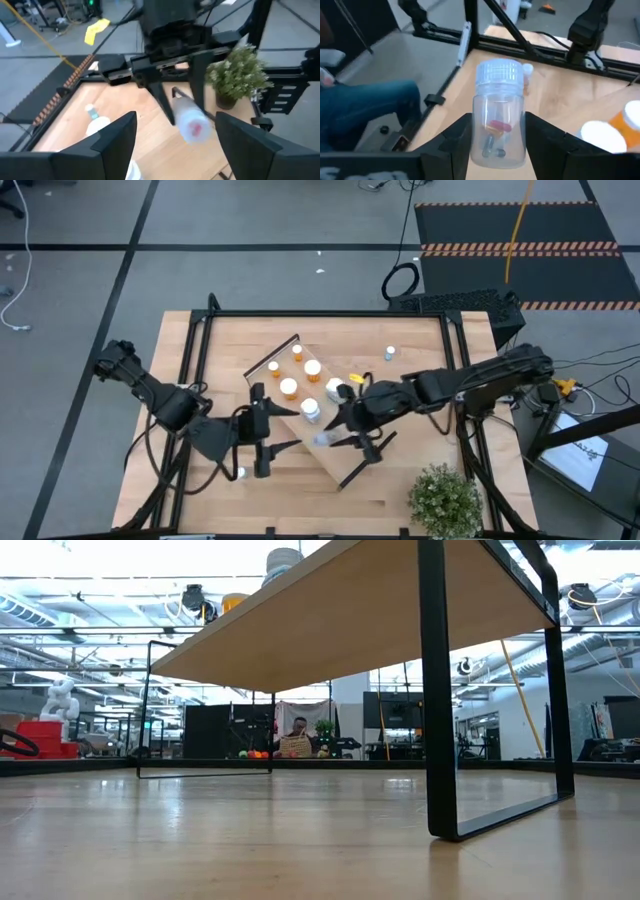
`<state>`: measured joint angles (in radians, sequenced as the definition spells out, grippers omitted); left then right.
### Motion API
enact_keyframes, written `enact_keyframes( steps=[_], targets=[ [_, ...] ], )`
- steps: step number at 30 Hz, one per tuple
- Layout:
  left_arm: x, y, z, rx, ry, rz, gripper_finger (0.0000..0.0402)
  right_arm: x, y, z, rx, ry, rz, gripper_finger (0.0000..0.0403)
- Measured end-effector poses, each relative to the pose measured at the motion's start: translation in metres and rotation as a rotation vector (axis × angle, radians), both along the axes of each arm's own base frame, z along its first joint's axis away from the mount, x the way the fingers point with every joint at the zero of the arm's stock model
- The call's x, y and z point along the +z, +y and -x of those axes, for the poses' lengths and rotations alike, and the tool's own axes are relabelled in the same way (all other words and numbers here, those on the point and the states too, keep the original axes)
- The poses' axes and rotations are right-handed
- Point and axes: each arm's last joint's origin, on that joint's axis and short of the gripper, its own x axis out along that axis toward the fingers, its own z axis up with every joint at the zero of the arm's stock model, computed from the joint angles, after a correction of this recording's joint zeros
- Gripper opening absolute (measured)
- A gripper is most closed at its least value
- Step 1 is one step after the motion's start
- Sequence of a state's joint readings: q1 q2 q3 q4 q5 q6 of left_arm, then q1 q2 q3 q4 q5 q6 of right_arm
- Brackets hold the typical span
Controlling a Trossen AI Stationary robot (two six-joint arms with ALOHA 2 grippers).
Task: Pick and place medicine bottles onto shelf by color
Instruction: Put the top transparent pill bottle on the shelf
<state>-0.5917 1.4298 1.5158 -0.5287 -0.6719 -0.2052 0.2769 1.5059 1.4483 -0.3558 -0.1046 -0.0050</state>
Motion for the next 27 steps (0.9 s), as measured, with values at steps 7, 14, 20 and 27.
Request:
enact_keyframes(
  steps=[7,14,20,27],
  targets=[
    [-0.011,-0.004,-0.014,0.009,0.015,-0.057,0.0242,-0.029,-0.017,0.046,0.041,-0.202,-0.094,0.0156],
    [-0.018,-0.007,-0.030,0.032,-0.003,-0.075,0.0232,-0.053,-0.051,0.071,0.070,-0.350,-0.227,0.0157],
    [-0.034,-0.006,-0.048,0.075,0.023,-0.096,0.0232,-0.068,-0.066,0.075,0.173,-0.371,-0.262,0.0157],
    [-0.047,0.006,-0.068,0.128,0.042,-0.118,0.0232,-0.084,-0.069,0.077,0.206,-0.407,-0.196,0.0157]
  ],
)
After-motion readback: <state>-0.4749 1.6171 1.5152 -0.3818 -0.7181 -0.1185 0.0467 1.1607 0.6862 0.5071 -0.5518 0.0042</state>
